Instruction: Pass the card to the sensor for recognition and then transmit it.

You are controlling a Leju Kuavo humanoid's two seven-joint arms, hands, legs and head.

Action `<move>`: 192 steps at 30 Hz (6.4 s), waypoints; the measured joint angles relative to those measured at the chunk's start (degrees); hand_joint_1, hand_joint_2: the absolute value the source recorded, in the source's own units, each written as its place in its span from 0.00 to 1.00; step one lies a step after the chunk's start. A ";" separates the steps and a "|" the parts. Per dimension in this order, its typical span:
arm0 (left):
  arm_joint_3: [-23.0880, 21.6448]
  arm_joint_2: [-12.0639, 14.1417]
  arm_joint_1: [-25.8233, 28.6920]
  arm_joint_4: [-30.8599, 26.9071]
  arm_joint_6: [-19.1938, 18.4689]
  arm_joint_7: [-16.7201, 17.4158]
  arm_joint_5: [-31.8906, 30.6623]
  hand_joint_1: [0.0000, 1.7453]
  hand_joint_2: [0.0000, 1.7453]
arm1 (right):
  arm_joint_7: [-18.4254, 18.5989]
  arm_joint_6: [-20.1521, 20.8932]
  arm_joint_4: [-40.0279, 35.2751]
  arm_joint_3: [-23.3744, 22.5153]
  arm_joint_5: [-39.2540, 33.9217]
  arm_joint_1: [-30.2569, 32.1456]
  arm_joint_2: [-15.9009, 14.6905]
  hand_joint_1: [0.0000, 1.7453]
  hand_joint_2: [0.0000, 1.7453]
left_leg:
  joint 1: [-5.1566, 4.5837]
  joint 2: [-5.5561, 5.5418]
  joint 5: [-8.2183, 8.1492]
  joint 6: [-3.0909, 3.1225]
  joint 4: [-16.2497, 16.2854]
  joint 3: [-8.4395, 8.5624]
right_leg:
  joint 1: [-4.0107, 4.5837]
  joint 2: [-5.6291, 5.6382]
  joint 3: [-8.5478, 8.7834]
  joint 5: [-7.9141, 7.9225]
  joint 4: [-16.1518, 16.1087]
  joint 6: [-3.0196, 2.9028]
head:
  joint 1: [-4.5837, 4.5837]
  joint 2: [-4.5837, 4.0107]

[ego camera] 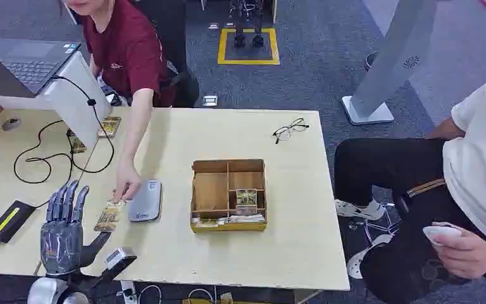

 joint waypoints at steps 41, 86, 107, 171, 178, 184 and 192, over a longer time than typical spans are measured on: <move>-7.24 3.37 -0.52 -0.07 -9.00 7.97 32.06 1.00 1.00 | 0.44 -0.94 0.00 0.04 -1.94 0.02 0.00 0.00 1.00 | 0.00 0.00 0.02 0.03 0.00 0.01 | 0.00 -0.01 -0.01 0.01 0.00 0.01 | 0.00 0.00; -19.69 2.23 -20.64 27.63 -12.79 20.44 46.07 1.00 1.00 | 4.90 -1.27 -2.14 3.85 1.07 -0.26 0.04 0.00 1.00 | 0.00 0.01 0.11 0.04 0.02 -0.01 | 0.00 0.05 -0.02 0.14 0.00 -0.02 | 0.02 0.00; -19.43 2.16 -22.18 34.77 -9.00 20.44 40.54 1.00 1.00 | 6.56 -0.96 -6.34 5.03 2.08 1.11 -1.01 0.00 1.00 | 0.00 0.01 0.12 0.04 0.02 0.02 | 0.00 0.06 0.01 0.15 0.01 -0.02 | 0.00 0.00; 11.02 -5.77 -28.06 15.39 0.15 -11.91 -13.38 1.00 1.00 | 7.74 3.41 -11.13 9.44 5.84 1.61 -3.98 0.00 1.00 | 0.00 0.02 0.26 0.06 0.02 -0.04 | 0.00 0.09 -0.09 0.26 0.02 0.01 | 0.00 0.00; 11.72 -6.40 -29.04 19.04 0.15 -11.82 -6.69 0.00 1.00 | 7.28 3.17 -11.43 9.46 4.94 1.78 -4.13 0.00 1.00 | 0.00 0.03 0.27 0.06 0.03 -0.04 | 0.00 0.10 -0.10 0.28 0.02 0.01 | 0.00 0.00; 11.32 -6.43 -29.50 20.43 0.15 -11.24 -3.66 0.00 1.00 | 7.21 2.99 -11.43 9.46 4.70 1.79 -4.15 0.00 1.00 | 0.00 0.03 0.27 0.06 0.03 -0.05 | 0.00 0.10 -0.13 0.28 0.01 0.01 | 0.00 0.00; -1.40 -3.40 -28.28 21.06 -7.71 1.74 18.69 0.00 1.00 | 7.13 1.40 -11.43 9.23 2.36 2.01 -4.13 0.00 1.00 | 0.00 0.06 0.27 0.06 0.02 -0.06 | 0.00 0.13 -0.06 0.29 0.04 0.01 | 0.04 0.00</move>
